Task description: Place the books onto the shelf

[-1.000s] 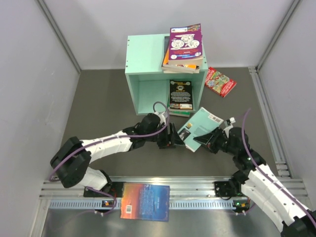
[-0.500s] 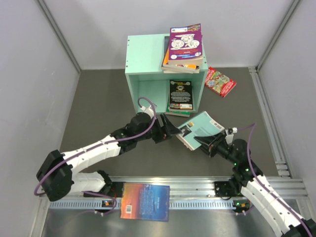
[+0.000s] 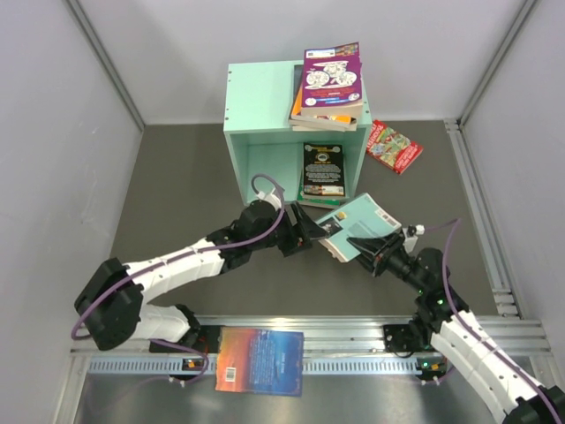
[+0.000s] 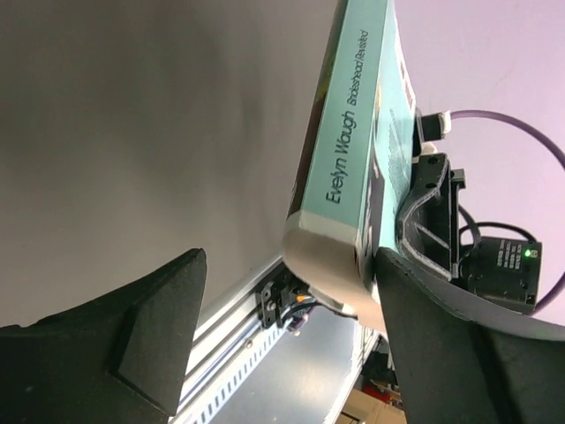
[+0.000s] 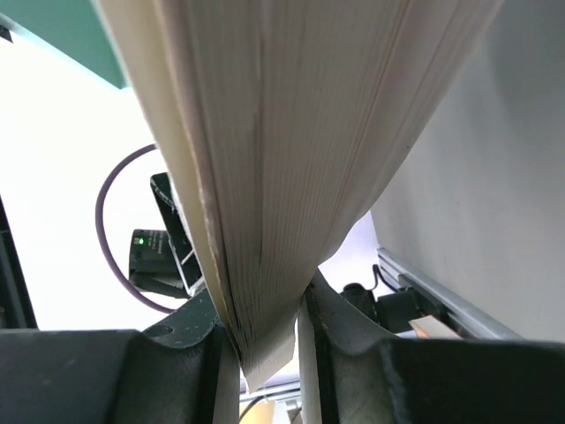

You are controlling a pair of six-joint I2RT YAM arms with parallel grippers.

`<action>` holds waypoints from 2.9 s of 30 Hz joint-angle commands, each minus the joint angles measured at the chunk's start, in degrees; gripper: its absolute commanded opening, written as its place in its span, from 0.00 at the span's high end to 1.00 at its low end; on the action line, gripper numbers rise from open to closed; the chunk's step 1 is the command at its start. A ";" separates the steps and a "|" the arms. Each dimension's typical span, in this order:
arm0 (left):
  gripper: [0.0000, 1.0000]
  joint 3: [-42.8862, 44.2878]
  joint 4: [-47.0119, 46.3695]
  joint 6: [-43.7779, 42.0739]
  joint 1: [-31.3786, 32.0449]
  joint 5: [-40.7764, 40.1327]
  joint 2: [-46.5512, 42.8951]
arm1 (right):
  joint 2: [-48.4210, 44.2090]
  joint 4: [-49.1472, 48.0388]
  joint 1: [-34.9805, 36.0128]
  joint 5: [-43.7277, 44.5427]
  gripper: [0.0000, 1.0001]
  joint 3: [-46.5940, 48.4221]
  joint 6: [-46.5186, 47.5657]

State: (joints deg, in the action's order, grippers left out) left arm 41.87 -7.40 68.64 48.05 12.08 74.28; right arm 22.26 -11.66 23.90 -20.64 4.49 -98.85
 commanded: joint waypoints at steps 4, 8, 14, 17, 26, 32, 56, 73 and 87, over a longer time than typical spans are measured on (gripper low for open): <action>0.30 4.27 -2.62 0.70 -0.07 -1.70 3.06 | 1.29 -17.61 2.11 0.25 1.00 2.19 -3.46; 0.46 6.64 -0.69 -0.17 -0.15 -3.28 3.85 | 3.22 -20.50 3.25 0.78 1.00 1.66 -4.51; 0.94 9.46 0.36 -2.10 -0.06 -2.85 5.34 | 6.56 -23.23 5.28 -0.01 1.00 2.01 -3.55; 1.00 10.69 1.68 -4.03 0.02 -2.23 5.44 | 6.92 -21.31 5.45 -0.89 1.00 2.45 -2.58; 1.00 18.42 30.67 -25.65 0.11 -16.80 0.69 | 7.96 23.51 4.58 -4.05 0.09 15.45 19.83; 1.00 19.66 38.68 -34.53 0.64 -22.88 -1.42 | 17.89 27.39 4.58 -4.93 0.07 23.45 28.00; 1.00 37.58 40.79 -51.32 31.83 -40.46 9.82 | 28.36 8.94 11.34 -1.15 0.32 24.25 15.18; 0.01 41.11 37.47 -45.19 35.71 -41.26 2.48 | 25.12 9.37 11.52 0.52 1.00 23.90 17.63; 0.01 9.22 16.65 -19.73 2.67 0.56 -20.57 | 14.40 1.84 10.38 0.07 1.00 20.31 17.66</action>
State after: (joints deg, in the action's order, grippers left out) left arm 57.49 20.18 38.52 53.98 -1.39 54.37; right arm 39.92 4.16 34.22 -20.16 24.86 -78.98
